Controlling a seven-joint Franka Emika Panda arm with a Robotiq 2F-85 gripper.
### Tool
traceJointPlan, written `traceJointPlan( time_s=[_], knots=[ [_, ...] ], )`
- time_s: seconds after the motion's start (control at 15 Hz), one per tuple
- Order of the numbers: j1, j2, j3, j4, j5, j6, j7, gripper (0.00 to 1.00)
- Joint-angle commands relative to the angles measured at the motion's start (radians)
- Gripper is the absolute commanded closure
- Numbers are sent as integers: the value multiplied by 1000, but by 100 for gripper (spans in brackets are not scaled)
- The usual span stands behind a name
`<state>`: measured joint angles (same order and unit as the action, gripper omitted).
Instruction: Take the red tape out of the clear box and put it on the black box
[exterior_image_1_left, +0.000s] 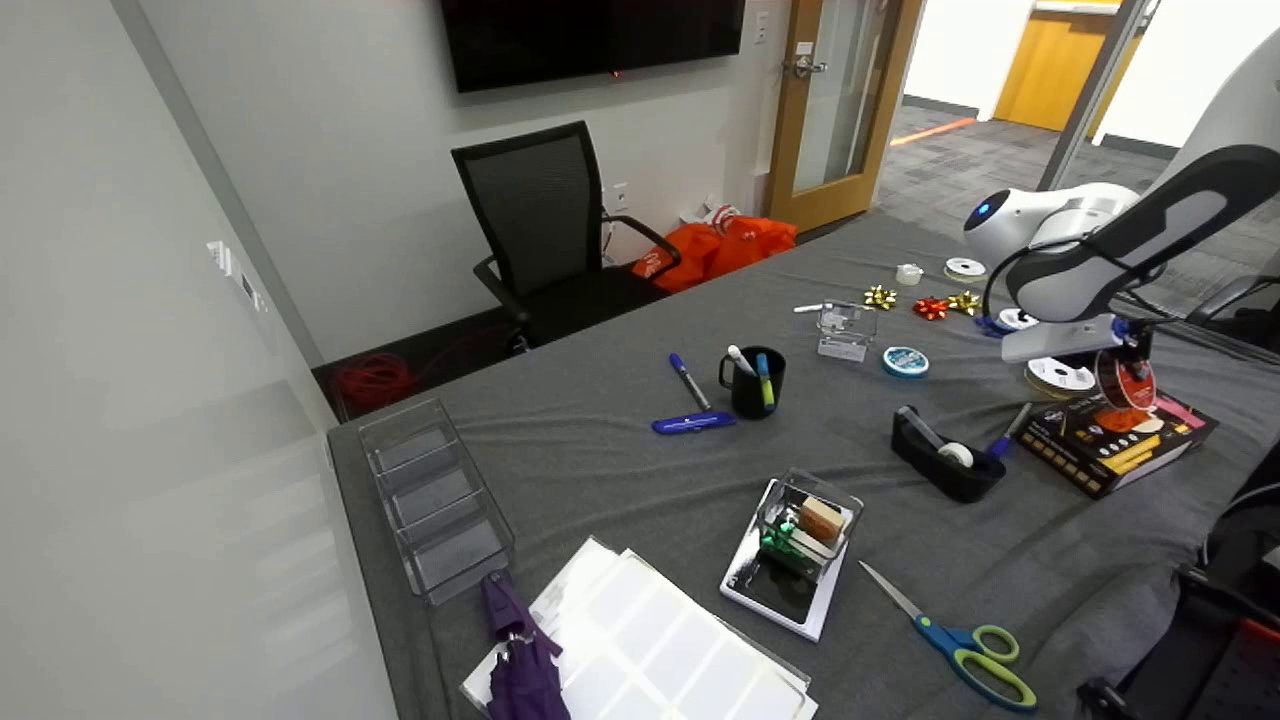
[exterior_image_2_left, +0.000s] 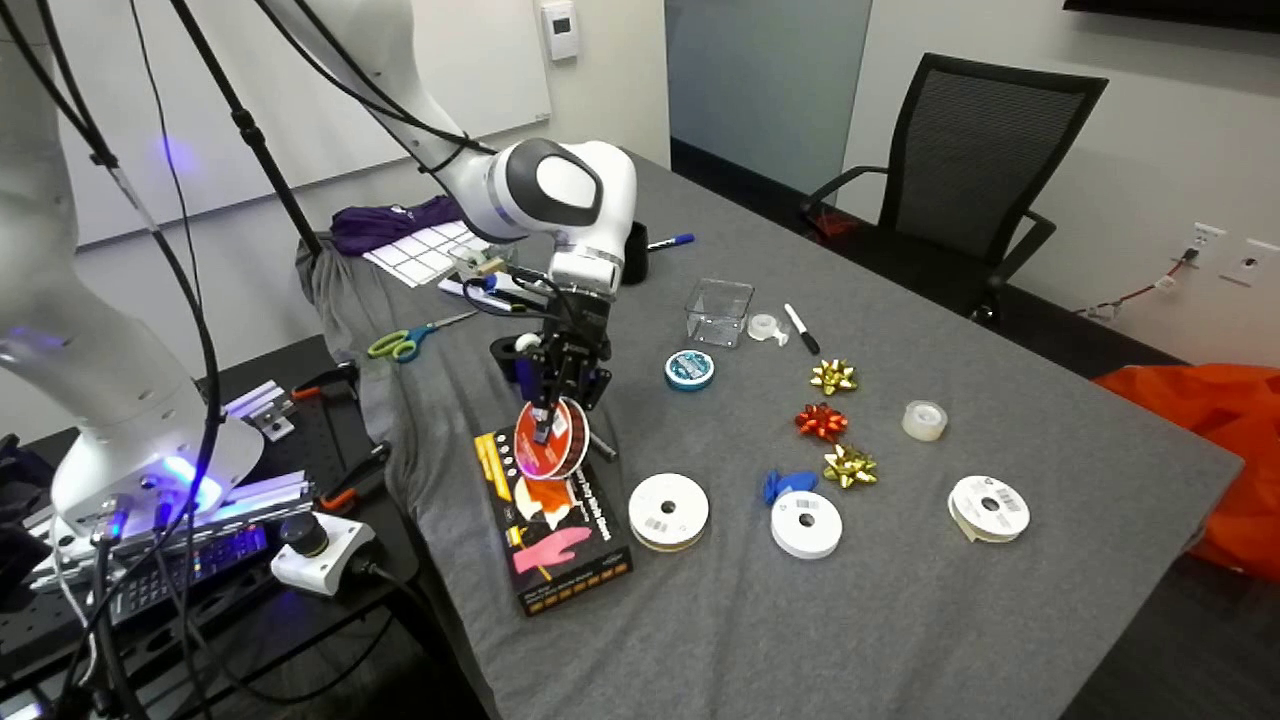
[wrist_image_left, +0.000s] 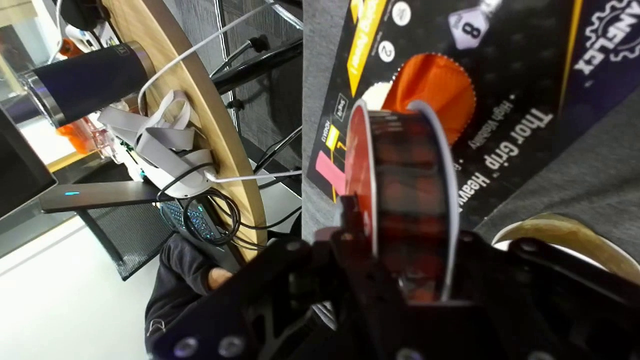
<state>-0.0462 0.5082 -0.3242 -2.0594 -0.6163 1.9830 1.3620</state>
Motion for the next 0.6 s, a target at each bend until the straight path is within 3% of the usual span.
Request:
traceJointPlan(
  time_s=[0.0,0.33,0.4,0.53],
  knots=[
    [-29,-65,24,-61,5,0,-59,93],
    [-39,-68,17,-80,-7,5,-95,93],
    [-40,-64,15,-84,-16,14,-94,52],
    [-44,-61,15,-89,-22,30,-88,38]
  ],
)
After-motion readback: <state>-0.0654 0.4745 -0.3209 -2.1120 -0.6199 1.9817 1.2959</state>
